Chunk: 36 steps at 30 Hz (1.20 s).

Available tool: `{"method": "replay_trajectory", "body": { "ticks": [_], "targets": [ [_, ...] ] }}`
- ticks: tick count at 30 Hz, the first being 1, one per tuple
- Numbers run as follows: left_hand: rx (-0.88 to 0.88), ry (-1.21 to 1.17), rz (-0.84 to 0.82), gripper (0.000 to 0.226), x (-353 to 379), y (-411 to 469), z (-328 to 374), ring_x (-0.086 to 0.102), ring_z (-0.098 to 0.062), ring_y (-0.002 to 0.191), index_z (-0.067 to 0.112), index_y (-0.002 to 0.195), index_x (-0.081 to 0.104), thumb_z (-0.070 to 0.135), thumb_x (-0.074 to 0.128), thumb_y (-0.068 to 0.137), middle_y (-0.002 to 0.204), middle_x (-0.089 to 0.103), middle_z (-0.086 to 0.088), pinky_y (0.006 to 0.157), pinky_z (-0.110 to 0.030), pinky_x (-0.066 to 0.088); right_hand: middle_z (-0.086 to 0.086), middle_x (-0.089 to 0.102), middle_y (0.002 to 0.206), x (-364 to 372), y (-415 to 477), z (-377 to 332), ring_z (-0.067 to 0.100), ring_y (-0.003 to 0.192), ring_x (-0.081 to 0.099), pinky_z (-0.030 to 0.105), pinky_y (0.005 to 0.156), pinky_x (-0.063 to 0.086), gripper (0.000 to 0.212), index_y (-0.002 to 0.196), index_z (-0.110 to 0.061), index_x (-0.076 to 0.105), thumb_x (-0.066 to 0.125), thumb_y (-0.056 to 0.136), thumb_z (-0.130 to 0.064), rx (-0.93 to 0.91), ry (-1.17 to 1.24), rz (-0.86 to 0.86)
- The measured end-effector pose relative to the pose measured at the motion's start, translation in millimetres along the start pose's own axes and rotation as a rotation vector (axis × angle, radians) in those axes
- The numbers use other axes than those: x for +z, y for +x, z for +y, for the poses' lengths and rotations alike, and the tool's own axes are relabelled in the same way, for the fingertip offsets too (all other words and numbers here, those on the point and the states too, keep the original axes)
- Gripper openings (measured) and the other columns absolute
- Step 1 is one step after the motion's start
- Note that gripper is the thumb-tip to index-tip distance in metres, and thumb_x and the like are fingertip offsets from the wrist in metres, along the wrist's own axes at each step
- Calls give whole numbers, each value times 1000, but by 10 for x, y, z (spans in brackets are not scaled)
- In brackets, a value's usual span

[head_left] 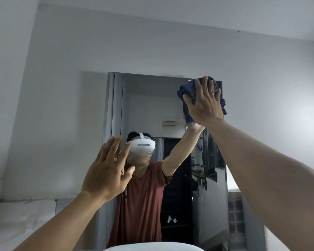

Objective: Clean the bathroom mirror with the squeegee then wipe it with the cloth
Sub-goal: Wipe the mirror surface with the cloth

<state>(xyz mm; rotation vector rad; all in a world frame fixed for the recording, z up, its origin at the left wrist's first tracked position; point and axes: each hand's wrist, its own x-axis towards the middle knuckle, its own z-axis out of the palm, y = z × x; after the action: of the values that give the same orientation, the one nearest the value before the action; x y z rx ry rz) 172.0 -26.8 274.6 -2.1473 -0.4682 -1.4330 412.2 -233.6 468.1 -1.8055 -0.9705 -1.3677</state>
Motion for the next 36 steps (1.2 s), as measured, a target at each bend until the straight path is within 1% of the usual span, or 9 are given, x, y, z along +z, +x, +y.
{"method": "replay_trajectory", "body": {
  "ticks": [4, 11, 15, 21, 24, 26, 29, 31, 36],
  "targets": [
    [4, 7, 0, 78, -6, -5, 14, 18, -36, 152, 15, 158, 26, 54, 48, 94, 163, 23, -21, 119, -48, 29, 8, -4, 170, 37, -145, 89, 27, 156, -6, 50, 126, -5, 82, 162, -27, 0, 22, 96, -72, 21, -55, -13],
    [8, 36, 23, 73, -38, -44, 77, 18, -38, 152, 11, 157, 27, 50, 41, 98, 162, 22, -24, 121, -49, 25, 14, -1, 169, 162, -585, 173, 33, 156, 0, 52, 126, 0, 73, 162, -29, 0, 19, 100, -64, 44, -85, 14],
    [9, 23, 4, 76, -8, -185, 142, 22, -39, 150, 8, 156, 29, 51, 44, 96, 161, 25, -25, 119, -53, 30, 16, 1, 169, 218, -791, 77, 35, 156, 2, 55, 125, 3, 70, 162, -29, -1, 15, 101, -61, 49, -94, 10],
    [18, 12, -37, 82, 37, -286, 151, 22, -39, 150, 8, 157, 27, 51, 52, 92, 161, 25, -24, 118, -55, 32, 18, 5, 169, 347, -911, -353, 37, 156, 3, 59, 124, 3, 69, 162, -26, 7, 14, 101, -57, 13, -86, 32],
    [3, -16, -41, 83, 21, -291, 151, 19, -37, 151, 9, 158, 24, 51, 54, 92, 162, 23, -23, 119, -52, 31, 20, 5, 168, 399, -889, -622, 39, 155, 3, 61, 123, 4, 68, 162, -24, 7, 19, 103, -55, -26, -51, 35],
    [5, -50, -32, 85, 23, -343, 150, 18, -36, 152, 10, 159, 20, 49, 56, 93, 162, 22, -22, 120, -51, 30, 21, 2, 168, 424, -857, -799, 40, 155, 0, 62, 123, 1, 70, 162, -24, 4, 19, 103, -58, -58, -36, 24],
    [22, -87, -34, 83, 68, -529, 121, 16, -33, 154, 10, 159, 19, 48, 55, 94, 164, 21, -21, 119, -50, 33, 20, -1, 168, 435, -813, -1057, 39, 155, -4, 61, 123, -5, 70, 162, -28, 5, 11, 101, -63, -79, -1, 12],
    [13, -85, -58, 82, 109, -691, 88, 14, -31, 154, 11, 159, 19, 49, 53, 96, 165, 19, -18, 119, -50, 34, 16, -1, 169, 454, -784, -1204, 37, 155, -4, 61, 123, -5, 66, 162, -29, 7, 9, 103, -59, -109, 8, 12],
    [28, -19, -116, 79, 165, -935, 22, 12, -32, 154, 12, 160, 16, 49, 47, 98, 167, 12, -17, 120, -52, 30, 16, 4, 169, 528, -737, -1528, 38, 155, 0, 63, 122, -1, 58, 161, -30, 12, 17, 106, -50, -207, 6, 4]
  ]
}}
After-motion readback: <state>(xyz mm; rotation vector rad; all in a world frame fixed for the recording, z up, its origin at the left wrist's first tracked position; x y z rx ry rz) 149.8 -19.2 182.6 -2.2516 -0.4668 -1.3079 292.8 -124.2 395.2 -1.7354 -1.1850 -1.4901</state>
